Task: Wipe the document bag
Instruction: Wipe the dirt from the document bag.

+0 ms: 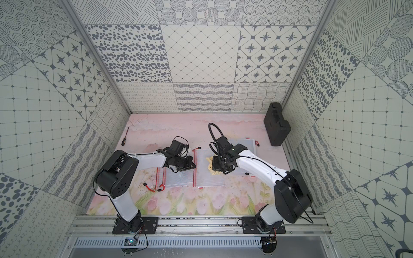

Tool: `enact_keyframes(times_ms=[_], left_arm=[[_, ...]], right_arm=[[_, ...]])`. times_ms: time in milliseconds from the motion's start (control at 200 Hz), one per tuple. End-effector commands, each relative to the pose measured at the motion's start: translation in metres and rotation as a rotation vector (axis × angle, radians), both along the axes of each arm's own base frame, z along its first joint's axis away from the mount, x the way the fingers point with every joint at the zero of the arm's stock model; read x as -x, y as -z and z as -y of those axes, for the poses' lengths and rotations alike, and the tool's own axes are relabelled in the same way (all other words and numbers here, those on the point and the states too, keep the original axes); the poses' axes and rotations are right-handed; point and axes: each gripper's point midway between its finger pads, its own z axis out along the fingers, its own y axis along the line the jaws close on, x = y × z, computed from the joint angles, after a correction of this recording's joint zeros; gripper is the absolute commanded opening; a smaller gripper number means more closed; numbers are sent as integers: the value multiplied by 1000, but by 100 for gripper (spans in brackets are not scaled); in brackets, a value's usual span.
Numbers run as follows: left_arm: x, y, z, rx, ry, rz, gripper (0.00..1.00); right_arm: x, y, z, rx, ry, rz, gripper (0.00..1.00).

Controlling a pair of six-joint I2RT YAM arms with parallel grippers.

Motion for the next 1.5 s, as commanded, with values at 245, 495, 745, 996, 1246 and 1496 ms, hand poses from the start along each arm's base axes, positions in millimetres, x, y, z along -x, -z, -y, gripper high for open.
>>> enact_keyframes(times_ms=[245,495,745,996,1246,1496], left_arm=[[49,37,-56,-224,-26,-116,0],[55,39,-53,-190,-15,-123,0],[53,35,-52,-186,1,-107,0],[51,36,-51,-194,-4,-109,0],[50,34,-50,-192,-2,-111,0],[50,32,-52,-197,-2,-105,0]], right_arm=[[-18,46,-93,2,-107,-48,0],[-71,69,-85,65,-15,-60,0],[-139,76,-73,78,44,-45,0],[-120,53,-105,121,-61,-3,0],[-87,72,-122,85,-71,-63,0],[-137,80,-101,88,21,-53,0]])
